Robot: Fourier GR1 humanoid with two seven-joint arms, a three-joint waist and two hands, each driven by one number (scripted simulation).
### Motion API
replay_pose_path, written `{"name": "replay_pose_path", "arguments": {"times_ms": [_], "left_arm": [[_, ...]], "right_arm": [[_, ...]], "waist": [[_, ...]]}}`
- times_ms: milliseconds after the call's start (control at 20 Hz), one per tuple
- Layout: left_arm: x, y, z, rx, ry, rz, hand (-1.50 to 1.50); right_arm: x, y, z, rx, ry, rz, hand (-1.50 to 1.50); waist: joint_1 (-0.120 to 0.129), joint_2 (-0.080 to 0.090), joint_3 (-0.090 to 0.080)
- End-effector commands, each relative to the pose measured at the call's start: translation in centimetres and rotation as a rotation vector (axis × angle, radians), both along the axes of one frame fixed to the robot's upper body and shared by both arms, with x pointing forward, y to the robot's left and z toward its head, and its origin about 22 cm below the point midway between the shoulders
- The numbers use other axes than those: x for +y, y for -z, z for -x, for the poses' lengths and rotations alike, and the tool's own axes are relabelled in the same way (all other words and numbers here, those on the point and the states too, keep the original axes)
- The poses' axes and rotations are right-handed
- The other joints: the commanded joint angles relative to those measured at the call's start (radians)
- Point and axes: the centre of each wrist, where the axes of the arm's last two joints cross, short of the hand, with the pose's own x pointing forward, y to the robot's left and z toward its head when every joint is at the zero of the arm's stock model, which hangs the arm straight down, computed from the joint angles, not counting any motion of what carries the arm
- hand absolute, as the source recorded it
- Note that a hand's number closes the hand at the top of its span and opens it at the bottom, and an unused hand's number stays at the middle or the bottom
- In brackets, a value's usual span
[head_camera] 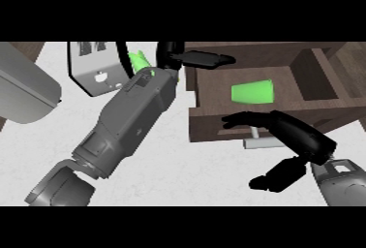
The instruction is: Pick up the cup, place it into the drawer and close the drawer
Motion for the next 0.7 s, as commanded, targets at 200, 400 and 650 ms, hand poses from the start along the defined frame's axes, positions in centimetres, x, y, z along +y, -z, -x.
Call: {"name": "replay_pose_path", "arguments": {"times_ms": [200,400,650], "left_arm": [[2.0,2.5,0.5,-0.001,0.007,0.088,-1.50],[3.8,2.0,0.4,-0.011,0.008,0.096,-1.50],[4.1,2.9,1.4,-0.004,0.037,0.110,-1.50]], "right_arm": [[1.1,8.7,-2.1,0.064,0.053,0.216,-1.50],[-0.7,11.0,-5.1,0.086,0.077,0.298,1.50],[-0.4,13.0,-8.1,0.066,0.167,0.279,1.50]], "waist": [[0.083,-0.009,0.000],[0.119,-0.010,0.001],[0.164,-0.004,0.003]]}}
